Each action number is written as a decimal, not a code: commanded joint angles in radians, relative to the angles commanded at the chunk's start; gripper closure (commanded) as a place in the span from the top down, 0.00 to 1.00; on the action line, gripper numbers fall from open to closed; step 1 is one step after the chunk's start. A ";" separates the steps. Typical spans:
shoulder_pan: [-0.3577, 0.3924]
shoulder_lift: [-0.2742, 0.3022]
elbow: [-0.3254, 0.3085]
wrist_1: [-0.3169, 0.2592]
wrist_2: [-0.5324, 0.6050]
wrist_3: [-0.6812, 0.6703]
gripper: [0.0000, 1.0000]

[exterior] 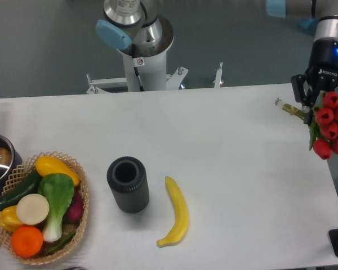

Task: Insert the flowers into the vase
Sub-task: 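Grip the red tulip bunch stems and lift it from the table edge, then carry the tulip bunch up and over toward the black vase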

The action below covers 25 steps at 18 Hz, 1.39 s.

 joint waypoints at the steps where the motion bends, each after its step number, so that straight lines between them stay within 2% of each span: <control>1: -0.002 0.002 -0.005 0.000 0.000 0.000 0.33; 8: -0.003 -0.002 0.009 0.000 -0.002 0.005 0.33; 15: -0.040 -0.011 0.018 0.011 -0.002 0.006 0.33; 21: -0.127 -0.023 0.026 0.041 -0.008 0.008 0.33; 25: -0.187 -0.018 0.026 0.049 -0.101 0.009 0.33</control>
